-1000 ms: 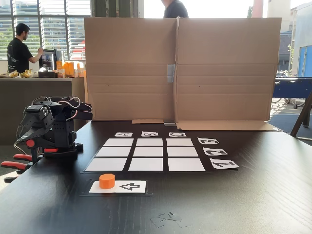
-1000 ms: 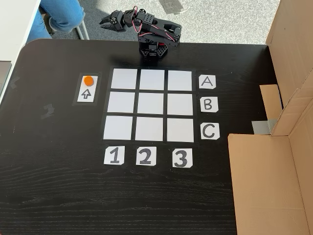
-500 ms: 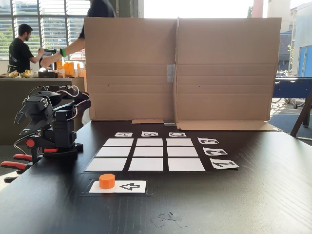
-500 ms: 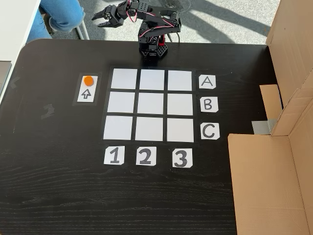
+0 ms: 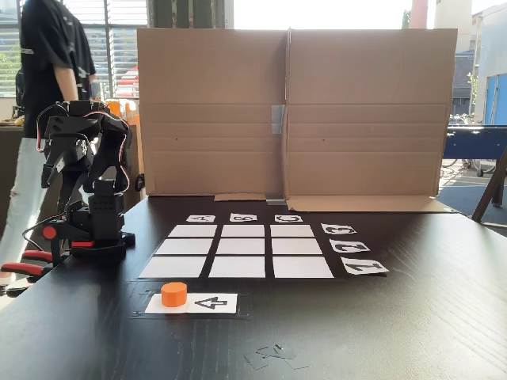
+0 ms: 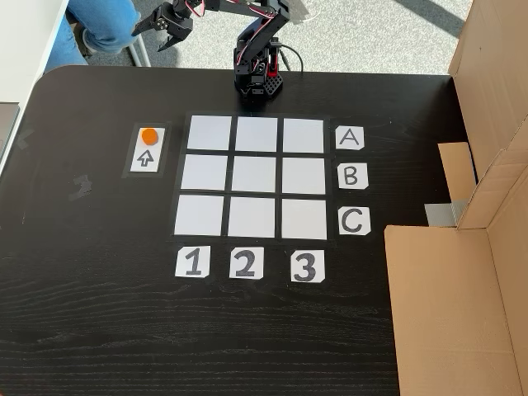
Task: Pick up the round, orange token and place it in the grid on square A2.
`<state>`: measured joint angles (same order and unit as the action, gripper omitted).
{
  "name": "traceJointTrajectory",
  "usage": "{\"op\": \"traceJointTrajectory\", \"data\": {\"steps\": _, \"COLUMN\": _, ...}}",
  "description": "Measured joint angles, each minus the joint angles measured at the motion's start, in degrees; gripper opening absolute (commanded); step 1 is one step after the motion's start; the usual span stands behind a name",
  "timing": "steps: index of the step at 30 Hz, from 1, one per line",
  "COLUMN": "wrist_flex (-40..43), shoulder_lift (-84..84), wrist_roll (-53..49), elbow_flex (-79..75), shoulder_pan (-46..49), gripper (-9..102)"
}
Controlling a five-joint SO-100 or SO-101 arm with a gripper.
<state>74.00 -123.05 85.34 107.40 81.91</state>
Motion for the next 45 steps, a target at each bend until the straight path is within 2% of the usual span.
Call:
{"op": "traceJointTrajectory", "data": {"steps": 7, "wrist_flex": 11.3, "shoulder_lift": 15.0, "wrist_roll": 2.3, "elbow_flex": -21.6, "shoulder_pan": -2.1, "gripper": 34}}
{"op": "traceJointTrajectory", "data": {"steps": 12, "wrist_flex": 14.4, "shoulder_lift": 22.1, "wrist_roll": 2.4, "elbow_flex": -28.0, "shoulder_pan": -4.0, "gripper": 35}}
{"op": "traceJointTrajectory", "data": {"steps": 14, "wrist_flex": 14.9, "shoulder_lift": 24.8, "wrist_roll": 2.4, "elbow_flex": -28.6, "shoulder_pan": -5.3, "gripper": 35}}
{"op": "traceJointTrajectory", "data": {"steps": 17, "wrist_flex": 15.0, "shoulder_lift": 27.9, "wrist_roll": 2.4, "elbow_flex": -28.7, "shoulder_pan": -6.6, "gripper": 43}}
{"op": "traceJointTrajectory", "data": {"steps": 23, "wrist_flex": 15.4, "shoulder_lift": 33.9, "wrist_roll": 2.9, "elbow_flex": -31.5, "shoulder_pan": -10.0, "gripper": 49}}
{"op": "traceJointTrajectory", "data": {"steps": 45, "wrist_flex": 15.4, "shoulder_lift": 48.7, "wrist_roll": 7.7, "elbow_flex": -34.9, "shoulder_pan": -23.1, "gripper": 52}}
